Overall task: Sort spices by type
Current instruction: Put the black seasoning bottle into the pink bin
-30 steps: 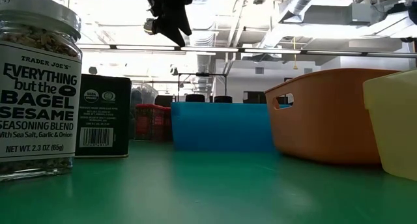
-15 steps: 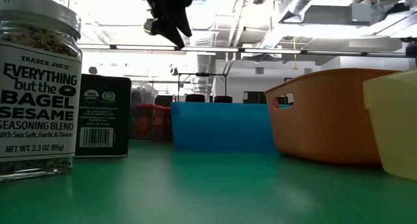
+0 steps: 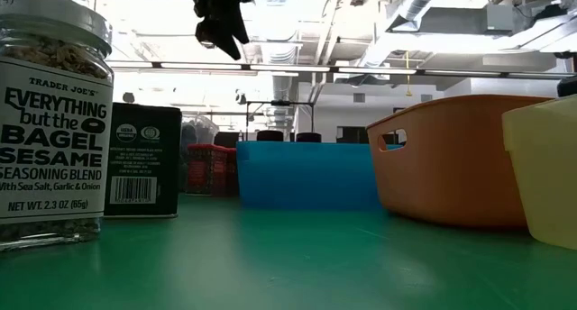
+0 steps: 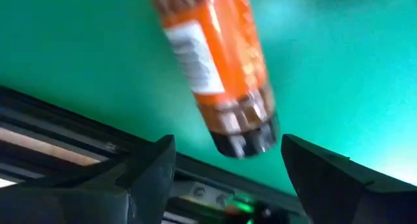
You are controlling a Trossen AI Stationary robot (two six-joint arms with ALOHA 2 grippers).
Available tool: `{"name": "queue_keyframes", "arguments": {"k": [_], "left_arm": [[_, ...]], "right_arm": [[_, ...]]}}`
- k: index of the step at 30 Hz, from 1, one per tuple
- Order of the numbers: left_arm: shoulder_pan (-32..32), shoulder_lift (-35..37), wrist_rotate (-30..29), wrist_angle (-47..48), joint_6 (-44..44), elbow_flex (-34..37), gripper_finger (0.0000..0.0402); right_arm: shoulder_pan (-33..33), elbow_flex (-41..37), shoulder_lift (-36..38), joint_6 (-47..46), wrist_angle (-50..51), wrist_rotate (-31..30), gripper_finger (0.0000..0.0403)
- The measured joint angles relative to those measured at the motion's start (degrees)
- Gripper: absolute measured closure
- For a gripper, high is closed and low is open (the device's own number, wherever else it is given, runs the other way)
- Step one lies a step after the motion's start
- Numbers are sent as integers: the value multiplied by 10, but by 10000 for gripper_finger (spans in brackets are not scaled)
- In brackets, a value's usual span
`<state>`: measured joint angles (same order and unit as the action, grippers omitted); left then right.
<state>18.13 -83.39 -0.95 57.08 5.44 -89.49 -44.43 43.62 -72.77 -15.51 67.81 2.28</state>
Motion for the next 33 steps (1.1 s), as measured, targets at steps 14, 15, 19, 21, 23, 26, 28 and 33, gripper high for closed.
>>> {"name": "queue_keyframes", "arguments": {"k": [14, 15, 19, 21, 23, 26, 28, 33], "left_arm": [[0, 0, 1, 6, -7, 0, 146], [0, 0, 1, 6, -7, 0, 146], [0, 0, 1, 9, -7, 0, 146], [0, 0, 1, 13, -7, 0, 146], [0, 0, 1, 16, -8, 0, 146], [0, 0, 1, 24, -8, 0, 146], [0, 0, 2, 29, -8, 0, 146], [0, 0, 2, 37, -8, 0, 146]], "right_arm": [[33, -32, -30, 3, -50, 26, 92], [33, -32, -37, 1, -55, 26, 92], [34, -32, -67, -7, -91, 26, 92], [33, -32, -84, -6, -104, 27, 92], [33, -31, -101, -4, -112, 28, 93], [33, -30, -122, -5, -122, 39, 106], [34, -31, -128, -16, -121, 43, 121], [42, -22, -121, -54, -118, 54, 168]]}}
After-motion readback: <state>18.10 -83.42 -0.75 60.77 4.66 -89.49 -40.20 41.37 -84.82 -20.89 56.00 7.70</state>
